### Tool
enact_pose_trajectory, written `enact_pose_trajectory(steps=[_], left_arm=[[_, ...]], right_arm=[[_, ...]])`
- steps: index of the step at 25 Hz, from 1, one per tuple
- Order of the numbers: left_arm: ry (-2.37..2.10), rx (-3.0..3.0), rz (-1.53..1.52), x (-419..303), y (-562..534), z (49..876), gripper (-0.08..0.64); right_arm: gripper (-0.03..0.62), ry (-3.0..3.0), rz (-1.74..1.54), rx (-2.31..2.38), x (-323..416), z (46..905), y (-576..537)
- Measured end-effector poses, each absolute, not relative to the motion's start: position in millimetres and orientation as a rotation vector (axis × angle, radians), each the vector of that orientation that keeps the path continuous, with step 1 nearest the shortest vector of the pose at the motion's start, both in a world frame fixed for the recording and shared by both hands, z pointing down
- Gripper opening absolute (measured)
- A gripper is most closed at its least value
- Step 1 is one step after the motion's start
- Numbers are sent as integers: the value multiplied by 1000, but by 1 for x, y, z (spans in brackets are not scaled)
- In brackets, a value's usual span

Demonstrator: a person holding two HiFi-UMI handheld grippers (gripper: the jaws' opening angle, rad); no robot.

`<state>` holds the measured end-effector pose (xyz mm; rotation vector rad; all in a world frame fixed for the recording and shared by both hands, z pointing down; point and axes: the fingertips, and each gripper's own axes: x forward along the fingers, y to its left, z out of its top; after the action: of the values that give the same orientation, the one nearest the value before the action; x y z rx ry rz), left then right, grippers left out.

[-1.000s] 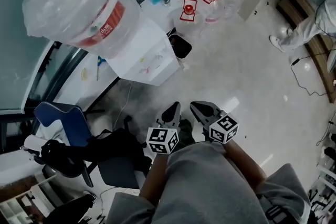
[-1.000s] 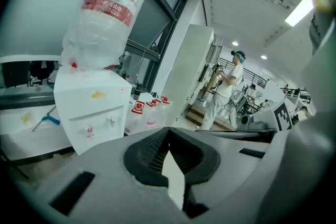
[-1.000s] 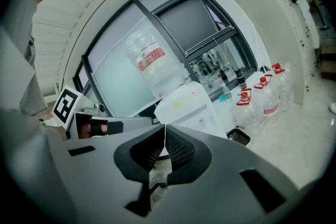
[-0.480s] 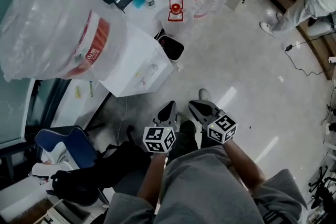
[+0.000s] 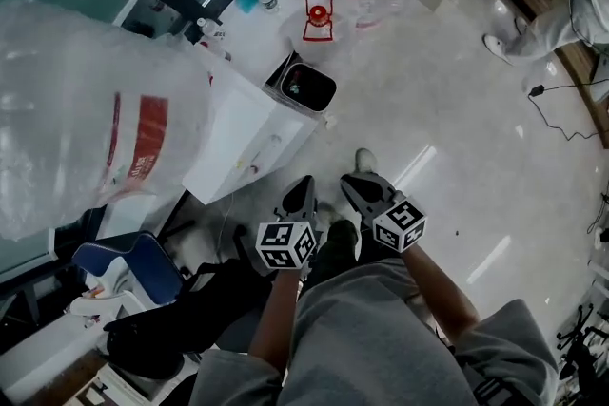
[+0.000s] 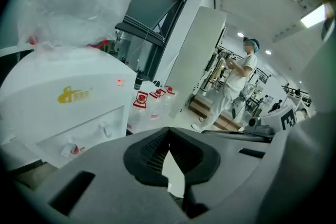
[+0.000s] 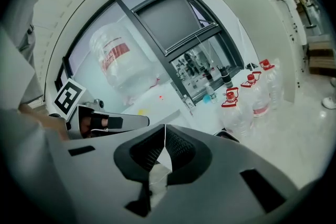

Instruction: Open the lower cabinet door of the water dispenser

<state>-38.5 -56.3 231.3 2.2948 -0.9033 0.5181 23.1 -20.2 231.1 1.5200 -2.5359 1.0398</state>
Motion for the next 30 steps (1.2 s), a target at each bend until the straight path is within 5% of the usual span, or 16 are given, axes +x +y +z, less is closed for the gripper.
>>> enact_pose_trajectory(steps=[18,30], left_arm=[[-1025,2144,671,32,-140,318,11],[-1030,2114,737,27,-147,363,11]], right_arm=[[11,-2582,1223,1379,81,318,-132],[12,-2619,993,1287,72,350,-140]])
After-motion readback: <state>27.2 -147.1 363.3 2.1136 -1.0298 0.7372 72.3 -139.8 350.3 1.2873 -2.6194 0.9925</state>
